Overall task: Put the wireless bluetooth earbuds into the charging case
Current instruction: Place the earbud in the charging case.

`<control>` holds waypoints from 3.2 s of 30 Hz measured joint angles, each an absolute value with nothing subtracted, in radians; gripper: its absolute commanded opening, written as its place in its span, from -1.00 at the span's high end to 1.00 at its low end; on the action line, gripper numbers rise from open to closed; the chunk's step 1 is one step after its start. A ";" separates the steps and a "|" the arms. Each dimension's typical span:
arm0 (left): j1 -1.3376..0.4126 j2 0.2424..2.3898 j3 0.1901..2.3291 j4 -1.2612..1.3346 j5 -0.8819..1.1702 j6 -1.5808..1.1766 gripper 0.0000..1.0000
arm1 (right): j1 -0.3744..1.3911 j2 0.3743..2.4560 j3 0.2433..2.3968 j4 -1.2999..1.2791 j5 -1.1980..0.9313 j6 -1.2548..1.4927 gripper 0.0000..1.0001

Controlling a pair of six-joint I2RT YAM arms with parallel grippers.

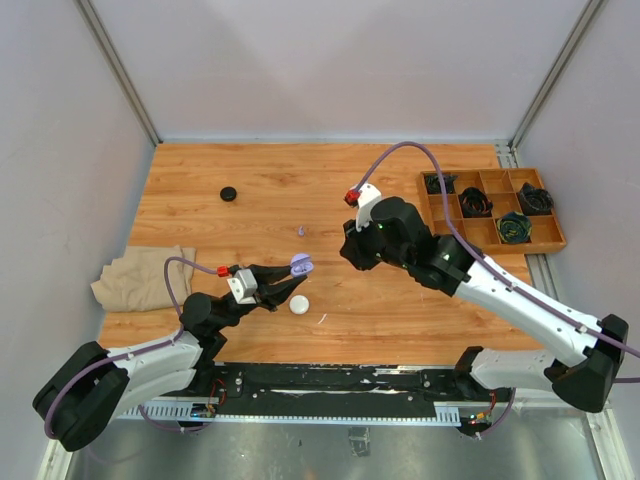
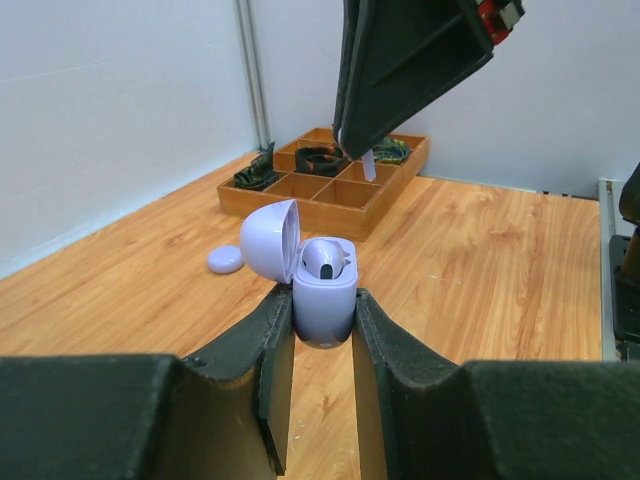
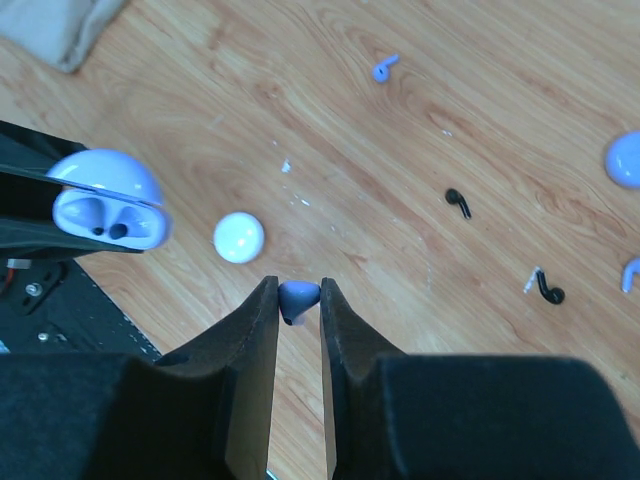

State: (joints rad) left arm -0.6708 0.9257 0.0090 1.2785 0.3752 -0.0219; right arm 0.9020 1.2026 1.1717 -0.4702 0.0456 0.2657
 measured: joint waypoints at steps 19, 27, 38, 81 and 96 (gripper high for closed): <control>-0.671 0.926 0.009 1.286 0.374 -0.022 1.00 | 1.035 1.145 1.023 -0.070 -0.010 0.291 0.68; -0.671 0.918 0.009 1.286 0.373 -0.022 1.00 | 1.073 1.188 1.020 0.004 -0.019 0.295 0.68; -0.671 0.912 0.009 1.285 0.366 -0.022 1.00 | 1.073 1.201 0.982 0.046 -0.017 0.316 0.68; -0.671 0.908 0.009 1.285 0.360 -0.023 0.99 | 1.073 1.135 0.936 0.053 0.052 0.282 -0.46; -0.671 0.915 0.009 1.285 0.406 -0.022 0.99 | 0.886 1.134 0.992 -0.165 -0.416 -0.039 -0.97</control>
